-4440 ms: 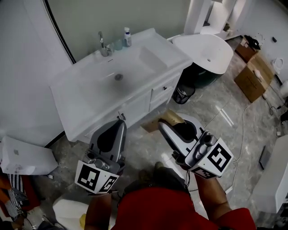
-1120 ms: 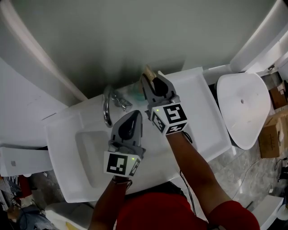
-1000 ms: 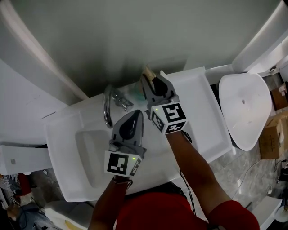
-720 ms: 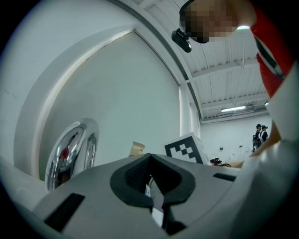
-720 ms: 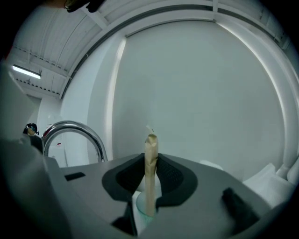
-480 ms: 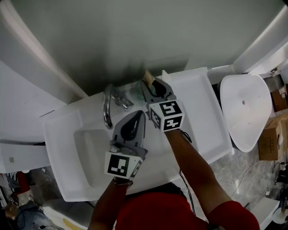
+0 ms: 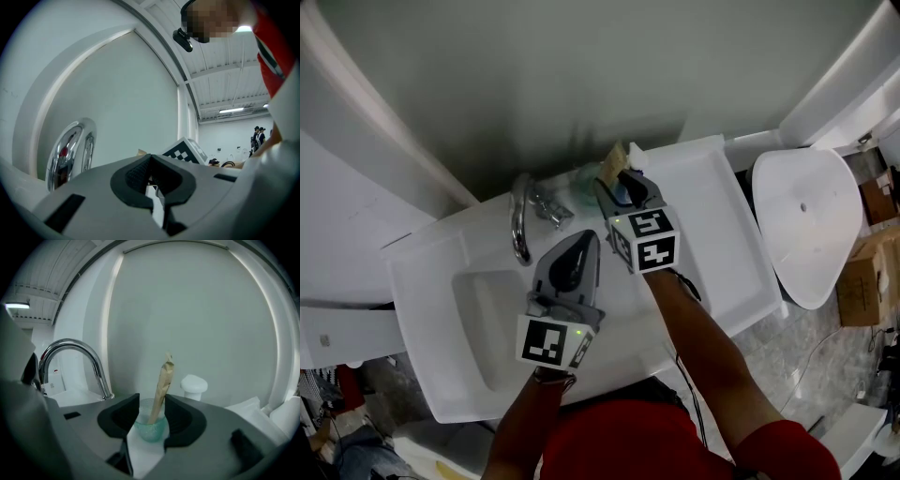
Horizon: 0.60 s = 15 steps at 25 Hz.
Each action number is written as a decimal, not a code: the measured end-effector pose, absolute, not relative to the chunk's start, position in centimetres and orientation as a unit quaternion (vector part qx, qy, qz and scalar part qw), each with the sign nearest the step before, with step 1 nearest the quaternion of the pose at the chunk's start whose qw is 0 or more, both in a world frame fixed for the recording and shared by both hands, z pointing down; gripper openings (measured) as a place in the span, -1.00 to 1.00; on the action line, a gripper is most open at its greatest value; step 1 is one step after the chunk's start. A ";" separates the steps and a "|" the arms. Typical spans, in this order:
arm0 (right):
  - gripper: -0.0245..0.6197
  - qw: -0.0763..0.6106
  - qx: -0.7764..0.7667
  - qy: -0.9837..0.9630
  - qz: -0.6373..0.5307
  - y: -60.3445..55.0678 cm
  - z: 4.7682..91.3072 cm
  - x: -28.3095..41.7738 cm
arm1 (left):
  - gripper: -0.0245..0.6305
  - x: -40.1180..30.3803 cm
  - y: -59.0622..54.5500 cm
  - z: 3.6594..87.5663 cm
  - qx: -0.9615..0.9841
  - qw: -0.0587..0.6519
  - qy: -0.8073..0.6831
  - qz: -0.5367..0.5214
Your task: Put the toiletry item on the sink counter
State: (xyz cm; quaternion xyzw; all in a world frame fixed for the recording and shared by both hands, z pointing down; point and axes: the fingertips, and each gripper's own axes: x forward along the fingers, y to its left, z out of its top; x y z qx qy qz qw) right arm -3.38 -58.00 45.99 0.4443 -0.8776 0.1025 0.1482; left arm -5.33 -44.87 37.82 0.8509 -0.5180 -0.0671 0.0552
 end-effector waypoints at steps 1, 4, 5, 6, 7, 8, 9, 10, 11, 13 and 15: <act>-0.42 0.151 0.445 -0.876 0.105 -57.9 46.2 -3.1 | -0.87 -5.3 -44.8 37.8 0.852 0.055 -0.517 -0.068; -0.42 0.158 0.447 -0.874 0.110 -57.3 46.5 -2.3 | -0.87 -5.3 -44.7 37.7 0.853 0.057 -0.514 -0.069; -0.42 0.161 0.448 -0.873 0.111 -57.1 46.6 -2.0 | -0.87 -5.2 -44.6 37.7 0.854 0.058 -0.513 -0.069; -0.42 0.163 0.449 -0.871 0.113 -56.8 46.7 -1.7 | -0.87 -5.2 -44.5 37.7 0.854 0.059 -0.512 -0.070; -0.42 0.164 0.450 -0.871 0.114 -56.6 46.7 -1.4 | -0.87 -5.1 -44.5 37.7 0.855 0.059 -0.510 -0.071; -0.42 0.165 0.450 -0.870 0.116 -56.4 46.7 -1.1 | -0.87 -5.1 -44.4 37.6 0.856 0.060 -0.509 -0.072; -0.42 0.165 0.451 -0.869 0.117 -56.1 46.6 -0.9 | -0.87 -5.0 -44.4 37.6 0.856 0.060 -0.507 -0.074; -0.42 0.165 0.451 -0.869 0.117 -55.9 46.6 -0.7 | -0.87 -5.0 -44.3 37.5 0.857 0.059 -0.506 -0.074; -0.42 0.163 0.450 -0.870 0.117 -55.6 46.4 -0.5 | -0.87 -4.9 -44.3 37.5 0.858 0.059 -0.505 -0.075; -0.44 0.159 0.449 -0.872 0.112 -55.0 45.9 -0.2 | -0.87 -4.9 -44.2 37.4 0.859 0.058 -0.502 -0.077; -0.59 0.156 0.448 -0.874 0.101 -54.1 45.1 0.1 | -0.87 -4.8 -44.1 37.2 0.861 0.056 -0.500 -0.079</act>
